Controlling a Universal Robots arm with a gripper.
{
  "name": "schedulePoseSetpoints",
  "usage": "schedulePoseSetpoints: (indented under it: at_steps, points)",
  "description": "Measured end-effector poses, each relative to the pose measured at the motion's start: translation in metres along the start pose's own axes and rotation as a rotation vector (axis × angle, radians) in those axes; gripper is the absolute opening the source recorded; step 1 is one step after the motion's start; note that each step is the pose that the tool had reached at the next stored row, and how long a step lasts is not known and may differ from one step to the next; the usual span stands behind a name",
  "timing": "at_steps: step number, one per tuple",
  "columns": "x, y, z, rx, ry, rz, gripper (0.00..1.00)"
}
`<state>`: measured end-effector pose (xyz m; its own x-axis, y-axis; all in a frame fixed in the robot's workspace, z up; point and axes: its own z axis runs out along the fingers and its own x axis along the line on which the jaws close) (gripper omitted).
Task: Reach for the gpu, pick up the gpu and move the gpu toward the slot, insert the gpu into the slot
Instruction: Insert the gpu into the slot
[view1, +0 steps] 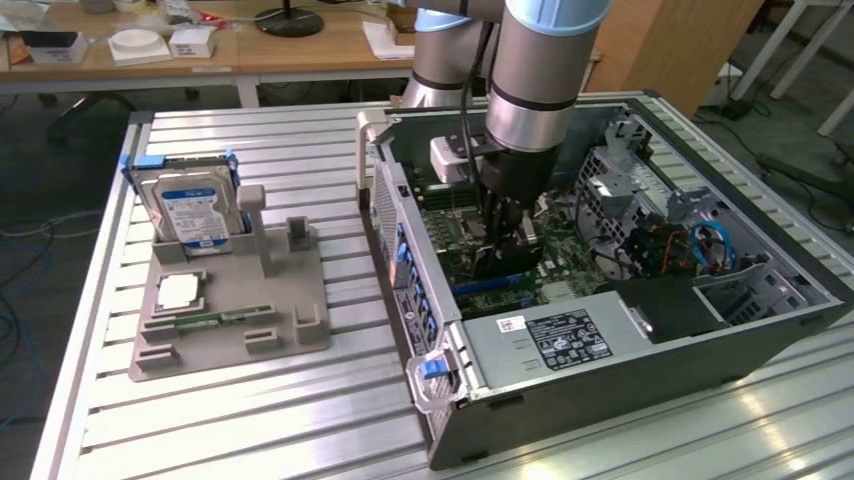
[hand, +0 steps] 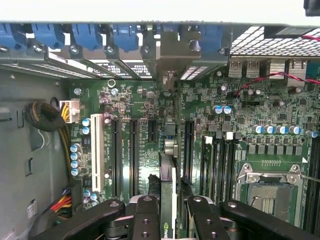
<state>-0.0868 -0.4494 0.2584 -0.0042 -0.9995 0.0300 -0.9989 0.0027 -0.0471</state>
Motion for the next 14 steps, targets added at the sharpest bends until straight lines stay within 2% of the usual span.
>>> schedulePoseSetpoints:
  at_steps: [14]
  points:
    - [0.0, 0.0032, 0.0024, 0.0004, 0.0004, 0.0, 0.26]
